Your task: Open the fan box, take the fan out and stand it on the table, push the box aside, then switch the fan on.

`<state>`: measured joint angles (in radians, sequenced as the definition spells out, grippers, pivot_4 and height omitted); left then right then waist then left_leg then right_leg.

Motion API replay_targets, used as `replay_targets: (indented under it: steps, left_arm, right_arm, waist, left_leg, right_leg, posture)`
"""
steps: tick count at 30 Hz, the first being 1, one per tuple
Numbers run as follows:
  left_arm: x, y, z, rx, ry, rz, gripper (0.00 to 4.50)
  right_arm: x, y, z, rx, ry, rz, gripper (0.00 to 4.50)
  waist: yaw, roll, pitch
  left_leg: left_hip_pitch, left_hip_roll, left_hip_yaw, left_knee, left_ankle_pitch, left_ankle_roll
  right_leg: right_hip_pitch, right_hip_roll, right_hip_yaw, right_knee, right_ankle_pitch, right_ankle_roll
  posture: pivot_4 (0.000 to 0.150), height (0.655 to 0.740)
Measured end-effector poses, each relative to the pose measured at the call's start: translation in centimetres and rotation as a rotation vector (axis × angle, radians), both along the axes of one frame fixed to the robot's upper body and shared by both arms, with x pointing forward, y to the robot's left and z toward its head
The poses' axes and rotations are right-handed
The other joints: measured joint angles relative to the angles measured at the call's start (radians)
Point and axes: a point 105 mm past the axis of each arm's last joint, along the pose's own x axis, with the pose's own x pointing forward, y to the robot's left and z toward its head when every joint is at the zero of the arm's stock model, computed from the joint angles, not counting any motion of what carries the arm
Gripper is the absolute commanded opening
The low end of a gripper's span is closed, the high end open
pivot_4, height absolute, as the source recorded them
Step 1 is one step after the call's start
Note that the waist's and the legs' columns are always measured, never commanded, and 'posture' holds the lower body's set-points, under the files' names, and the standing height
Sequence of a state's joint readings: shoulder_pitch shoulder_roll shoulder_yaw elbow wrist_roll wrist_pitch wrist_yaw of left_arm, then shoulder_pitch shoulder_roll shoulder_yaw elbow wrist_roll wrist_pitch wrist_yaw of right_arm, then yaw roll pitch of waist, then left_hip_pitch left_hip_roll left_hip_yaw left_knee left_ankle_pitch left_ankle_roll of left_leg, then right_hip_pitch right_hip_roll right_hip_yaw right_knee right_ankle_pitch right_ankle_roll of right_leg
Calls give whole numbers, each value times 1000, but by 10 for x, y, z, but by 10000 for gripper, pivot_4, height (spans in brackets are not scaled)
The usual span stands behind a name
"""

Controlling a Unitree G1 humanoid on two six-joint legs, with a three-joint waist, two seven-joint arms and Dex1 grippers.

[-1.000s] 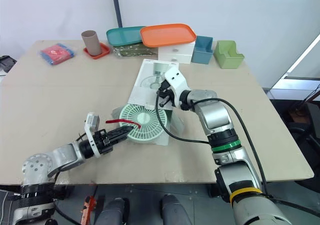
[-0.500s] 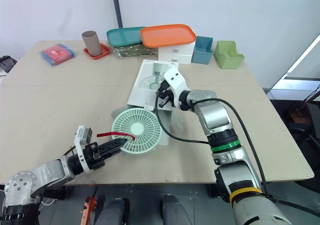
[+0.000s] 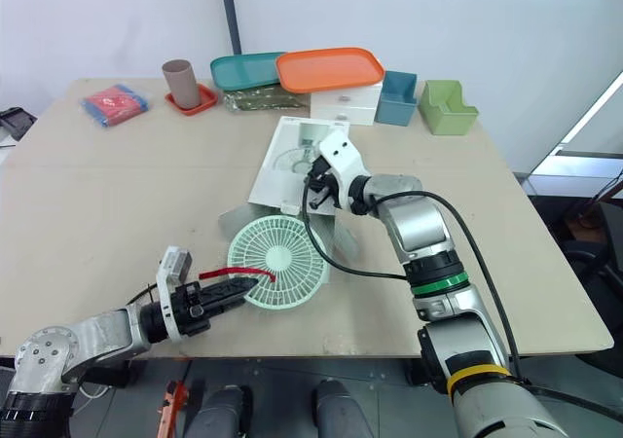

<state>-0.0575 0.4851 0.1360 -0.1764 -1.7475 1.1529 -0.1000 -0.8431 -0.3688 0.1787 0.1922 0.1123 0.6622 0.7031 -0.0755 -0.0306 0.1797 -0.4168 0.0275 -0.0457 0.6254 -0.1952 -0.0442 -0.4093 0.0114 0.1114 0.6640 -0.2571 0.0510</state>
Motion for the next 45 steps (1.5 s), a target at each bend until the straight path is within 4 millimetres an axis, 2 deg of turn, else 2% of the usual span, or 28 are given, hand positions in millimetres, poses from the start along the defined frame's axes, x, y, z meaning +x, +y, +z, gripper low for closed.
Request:
replay_targets:
  steps: [2, 11, 16, 19, 21, 23, 26, 28, 30, 31, 32, 33, 34, 35, 36, 37, 38, 39, 40, 41, 43, 45]
  left_arm:
    - [0, 0, 2, -9, -12, -3, 43507]
    - [-1, 31, 25, 31, -137, 7, 43507]
    - [-19, 49, 32, 105, -210, -45, 43507]
    - [-29, 60, 44, 127, -289, -84, 43507]
    - [-35, 71, 52, 172, -341, -124, 43507]
    - [-40, 79, 54, 242, -421, -180, 43507]
    - [-45, 89, 52, 346, -520, -241, 43507]
    - [-47, 91, 53, 362, -579, -281, 43507]
    - [-47, 92, 54, 369, -601, -293, 43507]
    - [-40, 95, 58, 411, -676, -290, 45000]
    - [-30, 98, 63, 456, -753, -250, 45000]
    - [-23, 101, 66, 490, -794, -220, 45000]
    - [-19, 101, 67, 516, -833, -200, 45000]
    - [-17, 102, 66, 548, -868, -196, 45000]
    - [-16, 103, 65, 584, -897, -206, 45000]
    - [-5, 100, 65, 678, -1029, -183, 45000]
    - [5, 99, 65, 743, -1132, -134, 45000]
    - [11, 99, 62, 792, -1190, -112, 45000]
    - [18, 96, 60, 833, -1282, -100, 45000]
    - [20, 96, 61, 845, -1325, -90, 45000]
    - [28, 90, 70, 926, -1544, -109, 45000]
    - [27, 86, 74, 999, -1728, -176, 45000]
  right_arm:
    - [0, 0, 0, 1, -1, 2, 0]
    - [0, 4, 1, 6, -6, 16, 0]
    - [-1, 8, 4, 23, -1, 35, 0]
    - [-3, 9, 9, 78, 31, 40, 0]
    - [-10, 13, 24, 145, 32, 82, 0]
    - [-23, 12, 49, 212, -12, 147, 0]
    - [-50, 1, 74, 258, -94, 247, 0]
    - [-64, -2, 76, 257, -103, 288, 0]
    - [-68, -3, 75, 251, -99, 299, 0]
    - [-76, -6, 70, 227, -93, 313, 5519]
    - [-82, -9, 67, 211, -88, 328, 7973]
    - [-86, -9, 66, 205, -86, 342, 12979]
    - [-90, -9, 65, 199, -85, 354, 17926]
    - [-92, -10, 63, 192, -83, 360, 19938]
    - [-94, -11, 63, 187, -81, 364, 25630]
    - [-102, -19, 55, 149, -71, 372, 28013]
    - [-109, -26, 42, 115, -39, 386, 34578]
    - [-114, -29, 32, 99, -7, 401, 37710]
    - [-122, -32, 21, 73, 23, 425, 42711]
    - [-125, -32, 17, 67, 39, 436, 44452]
    - [-133, -36, 9, 50, 63, 467, 44452]
    - [-137, -36, 9, 35, 52, 492, 44452]
  waist:
    - [0, 0, 0]
    - [-2, 0, 0]
    - [-5, 0, 1]
    - [-3, 1, 1]
    - [-2, 2, 2]
    - [-1, 2, 3]
    - [4, 2, 3]
    - [3, 2, 2]
    - [3, 2, 2]
    - [3, 3, 3]
    - [5, 3, 3]
    - [5, 3, 3]
    - [5, 3, 3]
    - [2, 3, 3]
    - [-1, 2, 3]
    - [2, 3, 3]
    - [13, 3, 3]
    - [18, 2, 3]
    - [24, 1, 4]
    - [28, 1, 4]
    - [30, 1, 4]
    - [27, 1, 4]
  left_leg:
    - [0, 0, 0, 0, 0, 0]
    - [0, 1, 1, -2, 0, 0]
    - [-1, 1, 1, -5, 0, 0]
    - [-7, 2, 1, -6, 0, 0]
    - [-11, 2, 1, -7, 0, -1]
    - [-13, 1, 2, -8, -1, -2]
    - [-13, 1, 1, -8, -4, -4]
    - [-13, 2, 1, -8, -5, -4]
    - [-13, 2, 1, -8, -5, -4]
    - [-13, 2, 1, -8, -5, -4]
    - [-13, 2, 1, -8, -5, -4]
    - [-13, 3, 1, -7, -5, -4]
    - [-13, 3, 2, -7, -5, -4]
    - [-13, 3, 2, -7, -5, -4]
    - [-12, 4, 4, -7, -5, -4]
    - [-11, 2, 3, -7, -5, -4]
    - [-10, 1, 2, -7, -5, -4]
    - [-10, 2, 2, -6, -5, -4]
    - [-11, 2, 3, -6, -5, -4]
    - [-12, 2, 3, -5, -5, -4]
    - [-12, 3, 3, -3, -4, -4]
    - [-10, 4, 8, -2, -4, -4]
  right_leg:
    - [0, 0, 0, 0, 0, 0]
    - [-1, 0, 0, 0, -1, -2]
    - [-5, 0, 0, 0, -2, -4]
    - [-12, 1, -1, 1, -2, -5]
    - [-16, 1, -1, 2, -2, -6]
    - [-17, 0, -1, 2, -3, -8]
    - [-17, -2, -1, 1, -6, -11]
    - [-17, -1, -2, 1, -7, -12]
    - [-17, -1, -2, 1, -7, -12]
    - [-17, -1, -3, 2, -7, -12]
    - [-17, -1, -4, 2, -7, -12]
    - [-17, -1, -4, 2, -7, -11]
    - [-17, -1, -4, 2, -7, -10]
    - [-17, -1, -3, 2, -6, -10]
    - [-17, -1, -3, 2, -6, -10]
    - [-15, -2, -3, 1, -5, -10]
    - [-13, -2, -3, 1, -6, -10]
    - [-13, -1, -2, 1, -6, -10]
    - [-14, -1, -2, 1, -5, -10]
    - [-14, -1, -2, 1, -5, -9]
    - [-13, -1, -3, 1, -4, -8]
    - [-13, -1, -1, 1, -3, -5]
  posture:
    - [1500, 7400]
    - [1500, 7400]
    - [1500, 7400]
    - [1500, 7400]
    - [1500, 7400]
    - [1500, 7400]
    - [1500, 7400]
    - [1500, 7400]
    - [1500, 7400]
    - [1500, 7400]
    - [1500, 7400]
    - [1500, 7400]
    - [1500, 7400]
    - [1500, 7400]
    - [1500, 7400]
    - [1500, 7400]
    - [1500, 7400]
    - [1500, 7400]
    - [1500, 7400]
    - [1500, 7400]
    - [1500, 7400]
    - [1500, 7400]
